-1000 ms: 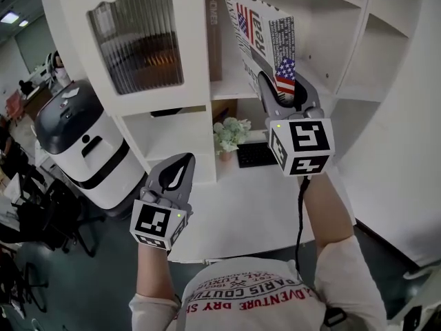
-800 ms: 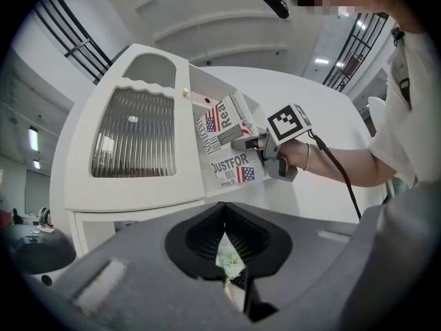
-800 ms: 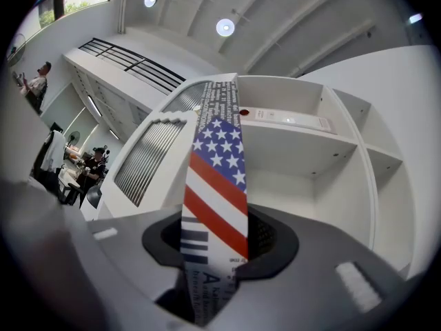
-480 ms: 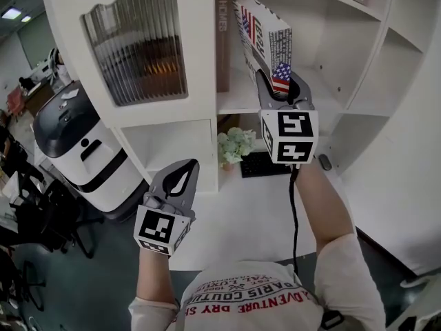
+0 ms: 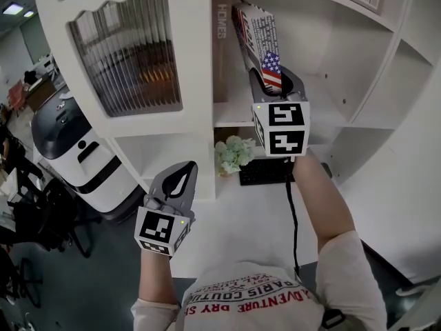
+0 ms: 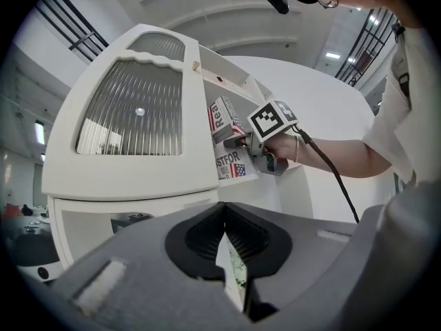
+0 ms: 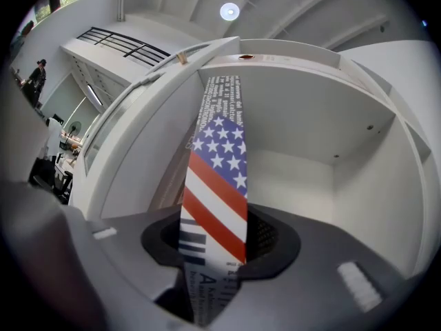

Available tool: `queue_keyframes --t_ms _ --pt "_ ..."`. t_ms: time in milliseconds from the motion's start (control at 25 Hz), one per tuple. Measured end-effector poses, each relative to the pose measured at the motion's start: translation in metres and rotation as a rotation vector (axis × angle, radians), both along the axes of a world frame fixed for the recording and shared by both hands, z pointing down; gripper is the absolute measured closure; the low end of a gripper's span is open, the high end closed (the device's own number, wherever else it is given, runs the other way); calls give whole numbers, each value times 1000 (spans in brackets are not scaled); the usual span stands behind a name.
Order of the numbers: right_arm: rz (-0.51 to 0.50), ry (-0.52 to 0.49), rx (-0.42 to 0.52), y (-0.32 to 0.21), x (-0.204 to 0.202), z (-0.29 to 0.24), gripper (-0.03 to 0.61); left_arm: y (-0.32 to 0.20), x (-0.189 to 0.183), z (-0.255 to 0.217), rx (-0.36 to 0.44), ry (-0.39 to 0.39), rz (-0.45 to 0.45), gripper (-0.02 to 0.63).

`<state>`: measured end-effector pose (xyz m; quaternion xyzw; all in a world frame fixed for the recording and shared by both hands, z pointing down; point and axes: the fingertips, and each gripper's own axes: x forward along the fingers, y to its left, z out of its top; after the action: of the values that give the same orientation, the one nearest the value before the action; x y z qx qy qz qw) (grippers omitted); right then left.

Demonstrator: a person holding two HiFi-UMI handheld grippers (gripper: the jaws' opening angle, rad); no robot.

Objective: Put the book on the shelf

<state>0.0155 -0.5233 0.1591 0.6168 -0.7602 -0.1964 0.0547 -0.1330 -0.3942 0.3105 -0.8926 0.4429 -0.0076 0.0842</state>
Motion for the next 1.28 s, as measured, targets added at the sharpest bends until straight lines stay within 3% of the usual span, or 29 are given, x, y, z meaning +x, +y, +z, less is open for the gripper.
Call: queue_keyframes --t_ms 200,440,1120,1280 --pt "-16 59 -39 -23 -14 4 417 -10 3 4 -10 -8 -16 609" --pt "-92 122 -104 -43 -29 9 354 -18 6 10 -21 -13 -27 609" --pt "-163 62 -200 -76 -30 13 305 -31 4 18 -52 3 -73 609" --pt "-144 39 -153 -62 -23 8 298 -25 5 14 -44 3 -71 609"
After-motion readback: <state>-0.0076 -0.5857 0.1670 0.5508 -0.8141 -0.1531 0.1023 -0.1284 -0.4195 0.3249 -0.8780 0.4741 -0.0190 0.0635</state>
